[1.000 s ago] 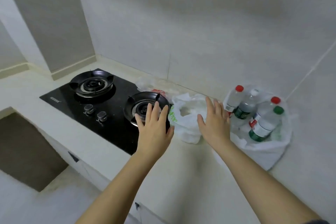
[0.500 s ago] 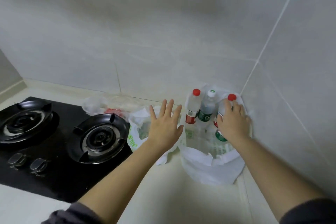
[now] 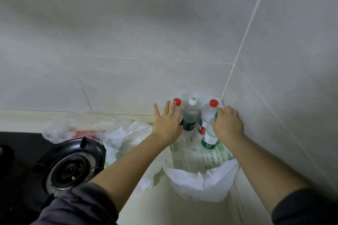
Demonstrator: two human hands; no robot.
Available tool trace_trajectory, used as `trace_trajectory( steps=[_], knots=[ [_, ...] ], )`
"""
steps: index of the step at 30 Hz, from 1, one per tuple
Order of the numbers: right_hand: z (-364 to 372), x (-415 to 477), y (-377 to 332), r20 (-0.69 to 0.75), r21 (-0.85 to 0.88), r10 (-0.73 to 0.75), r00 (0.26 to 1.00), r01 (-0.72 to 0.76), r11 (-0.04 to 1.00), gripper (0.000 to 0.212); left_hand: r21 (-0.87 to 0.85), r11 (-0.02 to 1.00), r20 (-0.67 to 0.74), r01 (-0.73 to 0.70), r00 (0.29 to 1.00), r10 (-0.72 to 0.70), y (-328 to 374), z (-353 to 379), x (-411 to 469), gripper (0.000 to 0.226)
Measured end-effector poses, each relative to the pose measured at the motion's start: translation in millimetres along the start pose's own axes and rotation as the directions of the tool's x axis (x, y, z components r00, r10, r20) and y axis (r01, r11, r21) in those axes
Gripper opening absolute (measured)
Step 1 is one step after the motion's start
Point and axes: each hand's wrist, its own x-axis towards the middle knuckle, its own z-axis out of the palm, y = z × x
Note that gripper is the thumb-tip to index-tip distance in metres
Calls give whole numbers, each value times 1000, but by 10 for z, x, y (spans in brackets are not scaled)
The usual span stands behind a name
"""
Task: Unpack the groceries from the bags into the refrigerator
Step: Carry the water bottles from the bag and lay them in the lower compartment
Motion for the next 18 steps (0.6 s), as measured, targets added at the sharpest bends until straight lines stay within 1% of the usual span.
trace_trajectory(
  steps=[3,5,6,9,11,14,16,17,18],
  knots=[
    [-51,79,-49,24,-100,12,1000,-9,995,35,57,998,17,-19,1000,18,-18,36,94,66],
    [-58,132,-76,24,-197,-23,999,27,980,34,83,996,35,-22,999,19,-38,59,152,65],
    [-32,147,-87,49,-200,-50,998,59,978,36,91,996,44,-22,999,18,-49,67,180,65],
    [50,104,-145,158,-100,-92,983,108,989,32,116,993,45,-17,999,12,-81,73,290,64],
    [69,107,-150,162,-57,-78,984,88,994,30,139,990,33,-21,999,16,-93,67,387,59],
    [25,151,-83,194,-29,-9,981,15,999,31,175,984,24,-39,999,35,-81,59,549,54],
    [30,159,13,183,-41,-34,983,42,998,15,202,978,16,-47,999,45,-67,66,667,55],
    [30,158,36,177,-57,-49,983,60,997,19,217,975,8,-49,999,49,-64,64,723,56],
    [40,154,45,165,-30,-46,985,52,998,20,229,972,-1,-53,998,55,-63,56,774,58]
  ],
)
